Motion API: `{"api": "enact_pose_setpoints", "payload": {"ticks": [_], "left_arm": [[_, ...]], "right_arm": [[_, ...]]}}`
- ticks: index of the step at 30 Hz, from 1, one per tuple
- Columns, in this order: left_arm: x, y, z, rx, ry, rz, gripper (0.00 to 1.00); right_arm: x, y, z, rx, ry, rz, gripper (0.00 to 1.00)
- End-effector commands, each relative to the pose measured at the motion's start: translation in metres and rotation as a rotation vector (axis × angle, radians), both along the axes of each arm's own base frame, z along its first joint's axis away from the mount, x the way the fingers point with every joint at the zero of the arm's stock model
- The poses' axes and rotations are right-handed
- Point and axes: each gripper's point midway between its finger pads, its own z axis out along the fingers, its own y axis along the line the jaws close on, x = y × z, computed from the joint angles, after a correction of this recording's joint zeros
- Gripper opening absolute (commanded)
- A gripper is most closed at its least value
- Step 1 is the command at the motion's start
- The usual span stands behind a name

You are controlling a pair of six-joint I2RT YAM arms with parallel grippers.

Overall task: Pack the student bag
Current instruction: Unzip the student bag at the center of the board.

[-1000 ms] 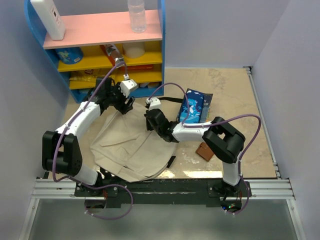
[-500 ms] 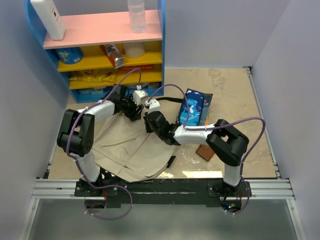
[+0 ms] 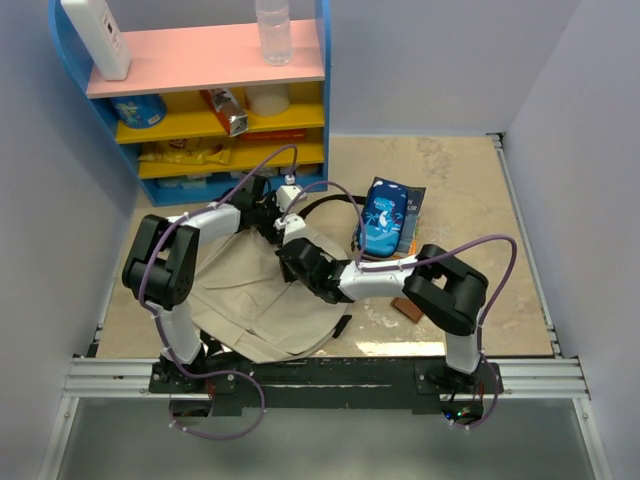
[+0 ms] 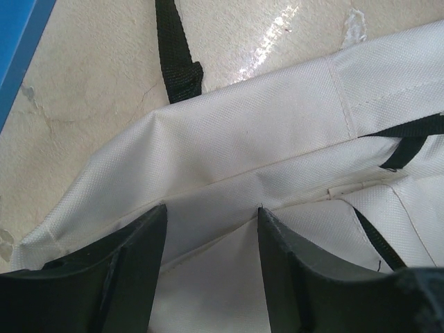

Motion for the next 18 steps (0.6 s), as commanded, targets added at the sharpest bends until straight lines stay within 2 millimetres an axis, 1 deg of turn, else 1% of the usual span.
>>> {"api": "enact_pose_setpoints", "payload": {"ticks": [1,4,5,7,8,10,11,13,14,18], "left_arm": [[-0.005,0.000,-0.018,0.021,0.027,0.007,0.59],[-0.003,0.001,-0.020,0.027,0.025,0.018,0.59],[-0.002,0.001,-0.020,0.026,0.024,0.025,0.59],[0.000,0.001,-0.020,0.026,0.020,0.031,0.58],[0.001,0.000,-0.019,0.025,0.019,0.034,0.58],[0.002,0.000,-0.020,0.026,0.020,0.037,0.58],[0.003,0.000,-0.020,0.026,0.018,0.041,0.57],[0.004,0.000,-0.021,0.029,0.013,0.043,0.57],[0.005,0.000,-0.021,0.029,0.011,0.045,0.57],[0.009,0.001,-0.020,0.037,-0.001,0.056,0.57]], "right_arm": [[-0.021,0.022,0.000,0.014,0.002,0.062,0.00],[-0.036,0.034,0.000,0.019,0.008,0.101,0.00],[-0.046,0.040,-0.001,0.021,0.013,0.124,0.00],[-0.056,0.049,0.002,0.029,0.015,0.152,0.00],[-0.066,0.055,0.003,0.031,0.016,0.174,0.00],[-0.075,0.063,0.007,0.041,0.017,0.202,0.00],[-0.084,0.068,0.009,0.043,0.017,0.224,0.00],[-0.092,0.075,0.015,0.055,0.013,0.244,0.00],[-0.101,0.080,0.018,0.063,0.017,0.266,0.00],[-0.117,0.092,0.032,0.098,0.014,0.315,0.00]]}}
